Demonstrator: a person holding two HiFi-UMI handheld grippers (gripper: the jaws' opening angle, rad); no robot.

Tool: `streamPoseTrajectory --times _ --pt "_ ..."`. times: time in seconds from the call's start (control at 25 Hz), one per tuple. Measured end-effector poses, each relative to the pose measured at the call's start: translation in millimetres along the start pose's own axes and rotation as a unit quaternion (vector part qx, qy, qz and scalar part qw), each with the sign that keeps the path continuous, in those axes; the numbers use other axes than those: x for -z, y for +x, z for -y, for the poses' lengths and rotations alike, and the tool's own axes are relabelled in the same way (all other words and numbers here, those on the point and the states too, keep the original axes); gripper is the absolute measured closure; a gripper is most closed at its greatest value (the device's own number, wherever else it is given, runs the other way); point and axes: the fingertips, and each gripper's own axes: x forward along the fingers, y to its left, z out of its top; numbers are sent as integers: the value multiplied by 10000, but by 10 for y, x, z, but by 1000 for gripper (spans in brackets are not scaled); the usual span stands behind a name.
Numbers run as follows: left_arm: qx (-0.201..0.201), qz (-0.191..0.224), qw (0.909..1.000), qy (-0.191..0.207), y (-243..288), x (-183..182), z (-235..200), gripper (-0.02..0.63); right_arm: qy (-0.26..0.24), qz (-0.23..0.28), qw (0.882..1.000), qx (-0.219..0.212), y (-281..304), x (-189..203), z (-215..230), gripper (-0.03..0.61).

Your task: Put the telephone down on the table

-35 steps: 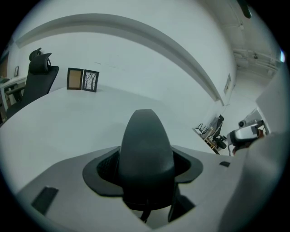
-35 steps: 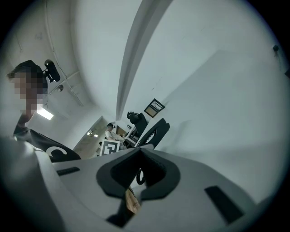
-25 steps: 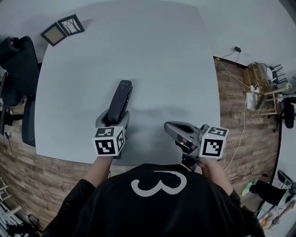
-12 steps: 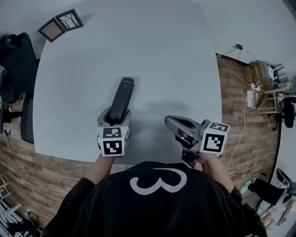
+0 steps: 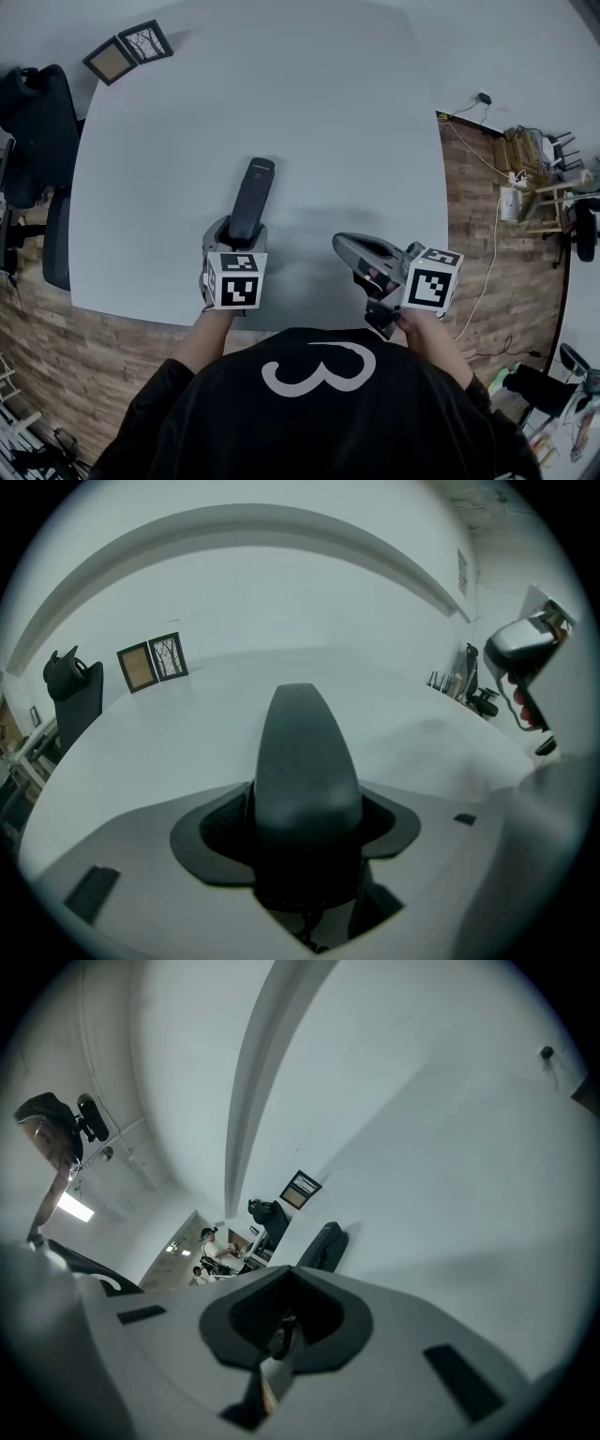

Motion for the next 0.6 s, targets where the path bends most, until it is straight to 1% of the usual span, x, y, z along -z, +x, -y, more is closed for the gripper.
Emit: streamPoseTrajectory --times 0.08,0.16,0.28,0.4,0.48,0.6 --pt "52 -45 9999 82 11 10 0 321 20 0 10000 -2 -12 40 -13 574" --pt "138 -69 9997 203 10 18 12 319 17 105 9999 41 -40 44 -16 574" --pt "293 110 9994 177 -56 -39 32 275 -22 341 9993 151 -108 13 -19 574" --pt "365 283 9988 161 -208 -161 -2 270 -82 505 9986 117 -148 -15 -104 574" --pt "421 405 9983 1 -354 -239 -28 270 -176 580 9982 42 -187 -36 -202 574" --pt "621 612 9948 -523 -672 -373 -65 280 -409 703 9967 -57 -249 -56 -401 574"
